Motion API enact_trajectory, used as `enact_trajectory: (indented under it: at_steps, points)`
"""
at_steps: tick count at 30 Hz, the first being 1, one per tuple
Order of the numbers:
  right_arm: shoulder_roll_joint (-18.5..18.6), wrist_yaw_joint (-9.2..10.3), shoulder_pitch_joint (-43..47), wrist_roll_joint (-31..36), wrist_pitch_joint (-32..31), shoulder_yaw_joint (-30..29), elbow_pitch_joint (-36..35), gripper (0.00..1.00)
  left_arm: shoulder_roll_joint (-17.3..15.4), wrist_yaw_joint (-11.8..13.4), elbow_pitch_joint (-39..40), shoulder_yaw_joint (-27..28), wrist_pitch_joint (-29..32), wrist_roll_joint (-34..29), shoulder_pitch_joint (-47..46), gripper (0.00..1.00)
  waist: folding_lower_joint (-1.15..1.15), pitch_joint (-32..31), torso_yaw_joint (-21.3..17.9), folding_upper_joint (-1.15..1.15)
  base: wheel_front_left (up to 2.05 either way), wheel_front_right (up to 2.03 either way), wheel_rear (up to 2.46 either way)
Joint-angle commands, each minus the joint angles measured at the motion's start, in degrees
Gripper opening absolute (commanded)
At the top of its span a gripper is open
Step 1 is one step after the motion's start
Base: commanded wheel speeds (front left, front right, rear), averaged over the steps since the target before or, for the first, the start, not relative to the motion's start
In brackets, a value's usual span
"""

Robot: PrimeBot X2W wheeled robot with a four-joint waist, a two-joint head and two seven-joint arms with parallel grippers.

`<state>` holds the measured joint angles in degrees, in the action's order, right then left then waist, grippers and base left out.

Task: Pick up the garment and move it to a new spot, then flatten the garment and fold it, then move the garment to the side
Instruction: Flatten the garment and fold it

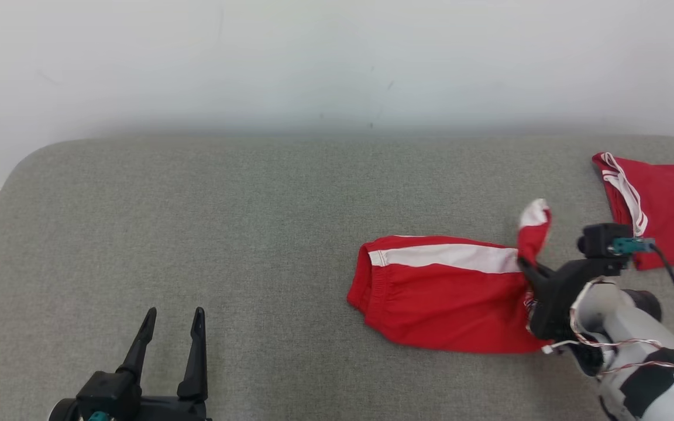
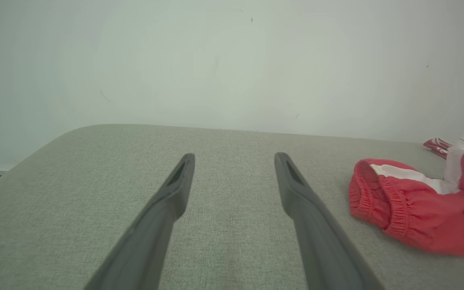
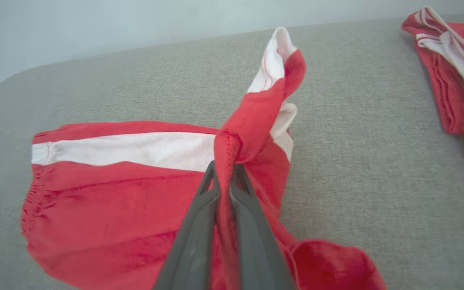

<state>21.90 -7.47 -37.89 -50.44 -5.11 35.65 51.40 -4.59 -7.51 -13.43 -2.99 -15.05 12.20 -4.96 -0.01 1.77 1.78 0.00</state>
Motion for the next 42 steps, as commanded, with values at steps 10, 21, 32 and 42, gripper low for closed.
enact_trajectory:
  at_steps: [10, 21, 32, 42]
  points:
    - [-7.0, 0.01, -0.3, -2.4, -0.6, 3.3, -5.3, 0.0, 0.3, 0.1, -0.4, -1.8, -0.2, 0.1, -1.1, 1.0, 0.01, 0.8, 3.4, 0.0, 0.0, 0.0, 0.0]
    - [-12.6, 0.01, 0.3, -2.3, 0.6, 5.2, -3.7, 0.0, 0.5, 0.1, -0.6, -2.1, -0.2, 0.3, -2.3, 1.0, 0.01, 2.3, 5.8, 0.0, 0.0, 0.0, 0.0]
    - [-13.2, 0.01, 0.6, -3.1, 5.3, 6.4, -5.6, 1.0, 0.7, 0.1, -0.3, -0.5, -0.2, -0.2, -1.1, 1.0, 0.01, 1.6, 4.6, 0.0, 0.0, 0.0, 0.0]
    - [-6.0, 0.01, 1.7, -1.4, 13.7, 3.0, -13.4, 1.0, 0.1, 0.1, 0.3, 1.0, -0.2, -0.8, 0.4, 1.0, 0.01, -0.3, 3.1, 0.0, 0.0, 0.0, 0.0]
